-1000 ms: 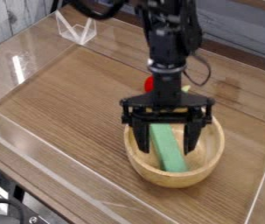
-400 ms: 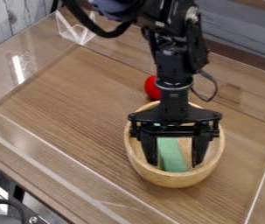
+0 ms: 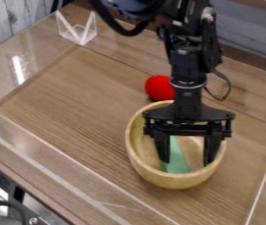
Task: Remove the green block from the brown bowl and put it on the table
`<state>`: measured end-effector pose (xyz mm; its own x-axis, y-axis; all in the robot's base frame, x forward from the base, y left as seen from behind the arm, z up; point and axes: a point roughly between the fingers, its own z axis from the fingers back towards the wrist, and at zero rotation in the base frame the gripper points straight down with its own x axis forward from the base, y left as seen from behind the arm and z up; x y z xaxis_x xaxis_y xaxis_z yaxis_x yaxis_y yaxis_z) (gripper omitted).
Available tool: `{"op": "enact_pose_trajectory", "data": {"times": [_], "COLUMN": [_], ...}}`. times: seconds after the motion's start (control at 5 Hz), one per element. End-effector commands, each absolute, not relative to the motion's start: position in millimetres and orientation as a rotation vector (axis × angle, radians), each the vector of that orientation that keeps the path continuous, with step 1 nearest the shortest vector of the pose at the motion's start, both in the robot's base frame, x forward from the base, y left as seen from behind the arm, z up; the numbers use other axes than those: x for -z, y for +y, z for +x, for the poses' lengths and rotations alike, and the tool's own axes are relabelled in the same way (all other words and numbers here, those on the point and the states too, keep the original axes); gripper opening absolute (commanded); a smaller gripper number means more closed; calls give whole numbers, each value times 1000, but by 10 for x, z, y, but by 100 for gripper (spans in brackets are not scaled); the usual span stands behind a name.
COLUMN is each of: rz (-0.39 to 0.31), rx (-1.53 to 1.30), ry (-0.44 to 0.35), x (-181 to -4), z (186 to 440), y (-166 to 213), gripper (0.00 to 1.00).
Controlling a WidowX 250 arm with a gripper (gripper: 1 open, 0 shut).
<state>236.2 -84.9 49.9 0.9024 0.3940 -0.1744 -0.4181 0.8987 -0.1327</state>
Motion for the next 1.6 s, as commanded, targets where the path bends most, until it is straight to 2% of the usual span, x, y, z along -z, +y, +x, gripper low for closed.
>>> {"op": "enact_pose_trajectory", "data": {"times": [0.0, 0.4, 0.8, 1.0, 1.4], "rz": [-192, -197, -186, -180, -169], "rx": [-436, -482, -363, -399, -381], "ry": [105, 101, 114, 121, 135], "x": [-642, -735, -634, -598, -420], "z": [2370, 2256, 2213, 2233, 2220], "y": [-910, -966, -951, -885, -741], "gripper": [100, 100, 100, 100, 100]}}
